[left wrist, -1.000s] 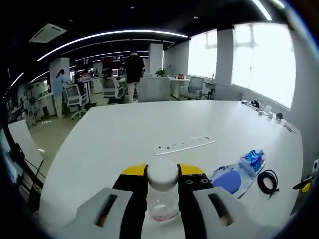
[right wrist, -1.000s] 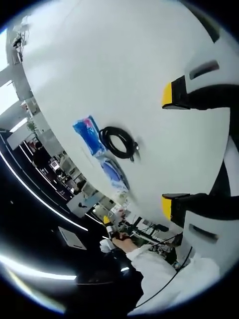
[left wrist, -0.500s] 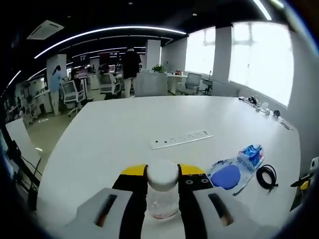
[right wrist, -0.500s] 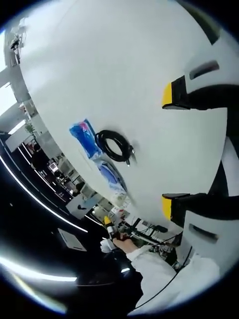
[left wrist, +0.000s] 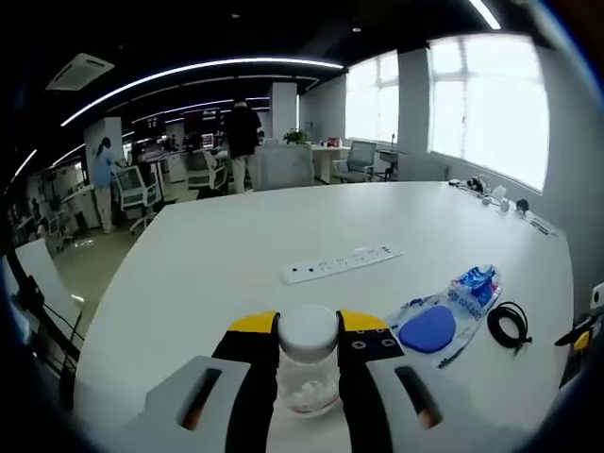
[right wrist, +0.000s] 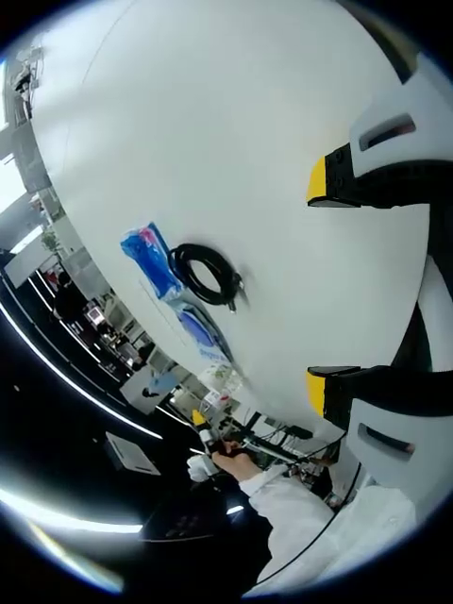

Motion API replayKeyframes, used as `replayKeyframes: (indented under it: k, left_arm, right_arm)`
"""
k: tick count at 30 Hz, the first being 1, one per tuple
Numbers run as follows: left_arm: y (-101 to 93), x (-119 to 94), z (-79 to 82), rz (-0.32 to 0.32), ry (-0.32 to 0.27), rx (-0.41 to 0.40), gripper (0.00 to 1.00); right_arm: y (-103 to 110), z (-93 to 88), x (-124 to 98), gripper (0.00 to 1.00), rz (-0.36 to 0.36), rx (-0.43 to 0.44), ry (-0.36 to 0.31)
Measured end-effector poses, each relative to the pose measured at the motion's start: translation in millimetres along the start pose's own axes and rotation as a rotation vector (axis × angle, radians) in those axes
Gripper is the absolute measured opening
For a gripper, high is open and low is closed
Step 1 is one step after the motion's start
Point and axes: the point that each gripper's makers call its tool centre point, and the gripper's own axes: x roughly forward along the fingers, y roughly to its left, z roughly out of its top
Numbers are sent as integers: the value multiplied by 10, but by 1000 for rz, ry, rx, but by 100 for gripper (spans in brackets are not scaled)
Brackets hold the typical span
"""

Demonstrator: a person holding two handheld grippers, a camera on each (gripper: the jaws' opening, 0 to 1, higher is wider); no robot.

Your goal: Arrange the tabletop items into an orderly group along one side of the table until the central work area is clear of visible clutter.

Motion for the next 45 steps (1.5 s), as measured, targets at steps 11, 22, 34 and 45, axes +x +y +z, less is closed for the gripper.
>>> replayKeyframes:
  k: [11,22,34,45]
  left_arm:
    - [126,105,26,2,-40,8,22]
    - [133,8,10,30,-83,-14,37]
    - [14,-294,8,24,-137,-81,88]
    - [130,-435,-111,-47,-142,-74,100]
  right_arm:
    - [56,-27,36,67,13,-4,9]
    - [85,-7,5,69,21,-4,-4]
    - [200,111,60,75,56,-36,-33]
    - [237,313,61,79,45,-131,-51]
